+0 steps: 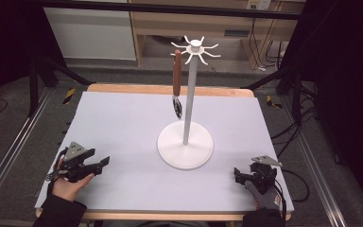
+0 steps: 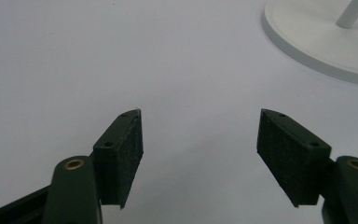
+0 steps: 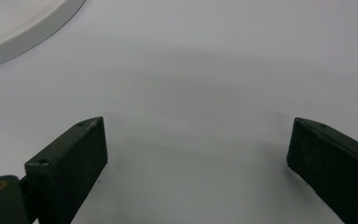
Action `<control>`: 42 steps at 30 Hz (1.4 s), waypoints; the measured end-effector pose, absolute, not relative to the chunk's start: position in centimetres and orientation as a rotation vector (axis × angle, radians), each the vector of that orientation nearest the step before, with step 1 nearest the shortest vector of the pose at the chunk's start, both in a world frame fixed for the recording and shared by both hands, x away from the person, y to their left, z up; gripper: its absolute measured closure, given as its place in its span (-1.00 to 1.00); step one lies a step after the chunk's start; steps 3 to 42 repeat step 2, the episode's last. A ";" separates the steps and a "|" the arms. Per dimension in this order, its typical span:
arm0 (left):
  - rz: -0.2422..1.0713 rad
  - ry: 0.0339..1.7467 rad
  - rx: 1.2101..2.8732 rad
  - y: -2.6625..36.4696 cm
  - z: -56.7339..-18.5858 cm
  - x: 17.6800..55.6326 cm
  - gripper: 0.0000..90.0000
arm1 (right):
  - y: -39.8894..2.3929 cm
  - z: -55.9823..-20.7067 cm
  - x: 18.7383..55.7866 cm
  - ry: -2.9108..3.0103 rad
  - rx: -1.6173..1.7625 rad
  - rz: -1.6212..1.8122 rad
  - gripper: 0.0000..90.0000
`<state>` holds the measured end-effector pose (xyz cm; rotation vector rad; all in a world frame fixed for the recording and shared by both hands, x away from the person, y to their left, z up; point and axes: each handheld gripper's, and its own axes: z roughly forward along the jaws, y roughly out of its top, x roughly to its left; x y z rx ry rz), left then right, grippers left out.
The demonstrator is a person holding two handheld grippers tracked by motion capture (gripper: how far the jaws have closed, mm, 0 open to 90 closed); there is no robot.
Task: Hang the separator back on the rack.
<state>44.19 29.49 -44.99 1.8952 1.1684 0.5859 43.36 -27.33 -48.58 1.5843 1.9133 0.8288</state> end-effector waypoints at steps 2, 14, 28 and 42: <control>0.587 1.178 1.894 29.8 -45.1 44.1 -0.32 | -27.4 -48.6 43.4 1.913 1.586 0.827 -0.88; 0.587 1.178 1.894 29.8 -45.1 44.1 -0.32 | -27.4 -48.6 43.4 1.913 1.586 0.827 -0.88; 0.587 1.178 1.894 29.8 -45.1 44.1 -0.32 | -27.4 -48.6 43.4 1.913 1.586 0.827 -0.88; 0.587 1.178 1.894 29.8 -45.1 44.1 -0.32 | -27.4 -48.6 43.4 1.913 1.586 0.827 -0.88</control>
